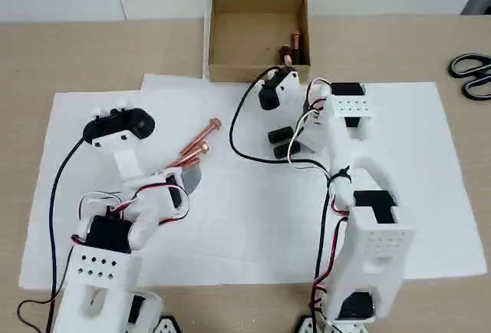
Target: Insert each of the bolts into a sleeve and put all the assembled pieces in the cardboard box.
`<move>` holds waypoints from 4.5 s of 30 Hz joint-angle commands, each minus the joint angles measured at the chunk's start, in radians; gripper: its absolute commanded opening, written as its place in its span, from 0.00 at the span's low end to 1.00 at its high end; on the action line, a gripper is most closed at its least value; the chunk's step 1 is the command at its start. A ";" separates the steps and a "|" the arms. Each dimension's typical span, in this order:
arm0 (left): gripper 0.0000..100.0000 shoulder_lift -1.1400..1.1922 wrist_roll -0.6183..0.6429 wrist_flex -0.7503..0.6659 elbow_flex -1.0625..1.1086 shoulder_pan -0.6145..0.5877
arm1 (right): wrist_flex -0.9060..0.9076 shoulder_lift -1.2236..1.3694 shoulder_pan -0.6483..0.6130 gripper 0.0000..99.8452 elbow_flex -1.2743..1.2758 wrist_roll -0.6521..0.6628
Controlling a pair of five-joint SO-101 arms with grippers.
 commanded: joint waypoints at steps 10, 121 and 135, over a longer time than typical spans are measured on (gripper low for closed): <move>0.23 -0.009 -0.008 -0.002 -0.005 0.002 | 0.317 -0.191 0.062 0.07 -0.091 -0.278; 0.23 1.792 -0.868 0.448 -1.847 -0.023 | 0.570 -0.265 0.105 0.00 -0.351 -0.603; 0.17 1.923 -0.861 0.453 -1.956 0.005 | 0.570 -0.265 0.096 0.00 -0.351 -0.603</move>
